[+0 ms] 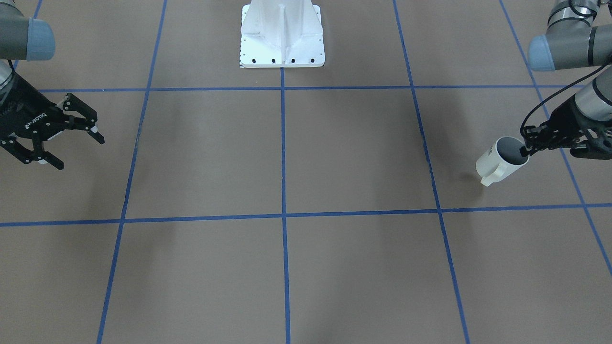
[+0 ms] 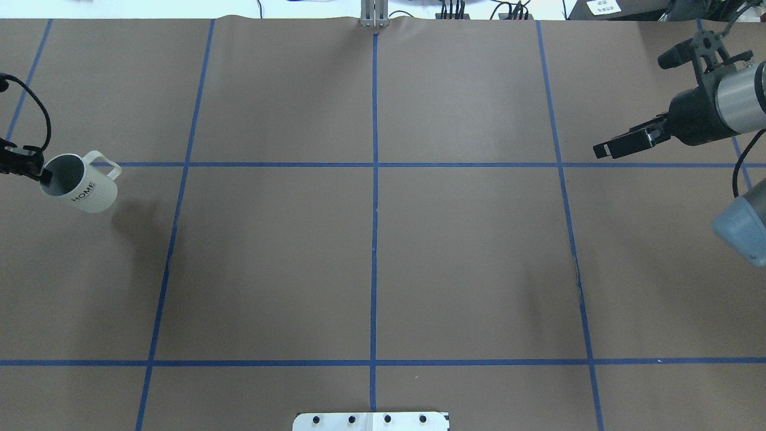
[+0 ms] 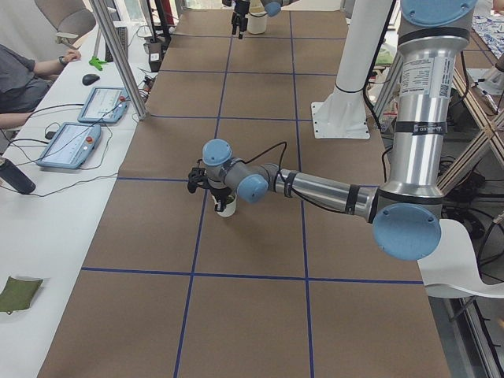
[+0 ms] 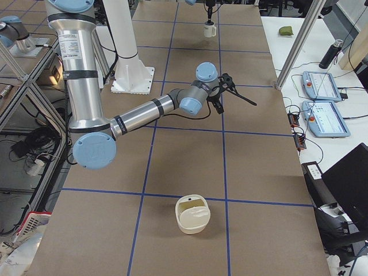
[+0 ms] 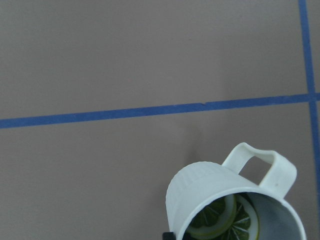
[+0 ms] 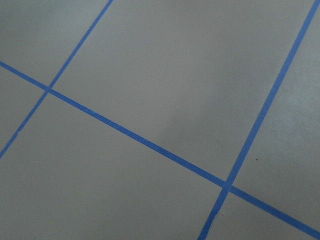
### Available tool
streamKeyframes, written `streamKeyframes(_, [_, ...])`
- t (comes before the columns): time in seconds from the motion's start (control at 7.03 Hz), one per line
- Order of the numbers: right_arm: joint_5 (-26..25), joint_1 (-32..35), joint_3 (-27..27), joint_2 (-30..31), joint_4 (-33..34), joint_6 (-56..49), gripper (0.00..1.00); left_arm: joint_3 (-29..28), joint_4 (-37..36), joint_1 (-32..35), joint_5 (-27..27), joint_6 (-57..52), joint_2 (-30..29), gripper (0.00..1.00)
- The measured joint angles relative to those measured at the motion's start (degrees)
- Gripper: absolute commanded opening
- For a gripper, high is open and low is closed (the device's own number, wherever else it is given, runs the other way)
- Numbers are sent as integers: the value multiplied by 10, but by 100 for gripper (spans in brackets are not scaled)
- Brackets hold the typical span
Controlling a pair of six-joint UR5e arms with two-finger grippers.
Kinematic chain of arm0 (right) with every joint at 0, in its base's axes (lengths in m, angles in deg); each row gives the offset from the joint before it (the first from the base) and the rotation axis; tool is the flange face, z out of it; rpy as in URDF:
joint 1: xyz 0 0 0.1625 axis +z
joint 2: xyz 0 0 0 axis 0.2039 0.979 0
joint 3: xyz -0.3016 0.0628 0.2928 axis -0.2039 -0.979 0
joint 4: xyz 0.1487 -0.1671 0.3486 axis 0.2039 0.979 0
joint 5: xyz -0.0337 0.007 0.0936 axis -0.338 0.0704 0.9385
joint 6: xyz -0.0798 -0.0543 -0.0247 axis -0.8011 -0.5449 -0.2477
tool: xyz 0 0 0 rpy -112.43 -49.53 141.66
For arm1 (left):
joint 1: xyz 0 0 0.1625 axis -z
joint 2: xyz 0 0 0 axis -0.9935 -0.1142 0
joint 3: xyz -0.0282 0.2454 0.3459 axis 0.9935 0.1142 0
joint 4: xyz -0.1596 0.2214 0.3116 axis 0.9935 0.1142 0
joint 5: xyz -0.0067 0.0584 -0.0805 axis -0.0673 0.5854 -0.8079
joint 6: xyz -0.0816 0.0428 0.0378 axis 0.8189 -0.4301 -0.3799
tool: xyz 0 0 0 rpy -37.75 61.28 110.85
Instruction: Left arm hands cup to right arm to dump lemon
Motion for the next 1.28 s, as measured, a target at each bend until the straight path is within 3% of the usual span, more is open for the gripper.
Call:
streamKeyframes(0.28, [-27,-6,-31,-80,-13,-1,99,19,-37,6,-16,163,-56,0])
streamKeyframes(0.43, [-76,-16,-37,-115,-14,2,99,21,-41,6,-38,270,-91,0])
streamKeyframes(1.0, [-407,-179,-40,-205,-20,5,99,2,-34,-4,-94,673,-241,0])
streamKeyframes(1.28, [-523,-250,-39,-225,-54,-21,99,-8,-29,-28,-99,792,-291,0])
